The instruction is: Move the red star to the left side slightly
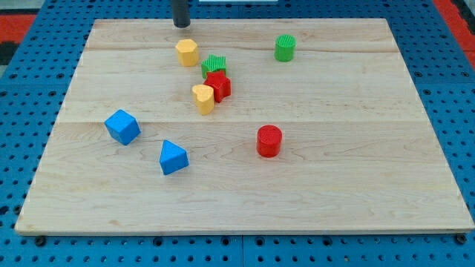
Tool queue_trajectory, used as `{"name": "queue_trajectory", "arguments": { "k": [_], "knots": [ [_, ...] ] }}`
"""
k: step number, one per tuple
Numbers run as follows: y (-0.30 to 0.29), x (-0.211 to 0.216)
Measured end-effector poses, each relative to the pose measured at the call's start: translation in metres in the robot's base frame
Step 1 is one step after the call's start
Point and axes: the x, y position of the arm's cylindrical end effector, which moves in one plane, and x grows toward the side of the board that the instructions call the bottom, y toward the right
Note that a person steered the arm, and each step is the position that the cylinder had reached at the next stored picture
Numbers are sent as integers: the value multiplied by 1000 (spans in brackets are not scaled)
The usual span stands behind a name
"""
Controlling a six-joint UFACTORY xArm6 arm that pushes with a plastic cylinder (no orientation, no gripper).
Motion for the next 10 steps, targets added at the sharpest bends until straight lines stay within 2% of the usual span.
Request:
{"name": "queue_trajectory", "arguments": {
  "k": [3, 4, 5, 6, 7, 8, 9, 10],
  "knots": [
    [3, 11],
    [25, 36],
    [114, 52],
    [176, 117],
    [151, 185],
    [85, 149],
    [81, 179],
    [122, 221]
  ]
}}
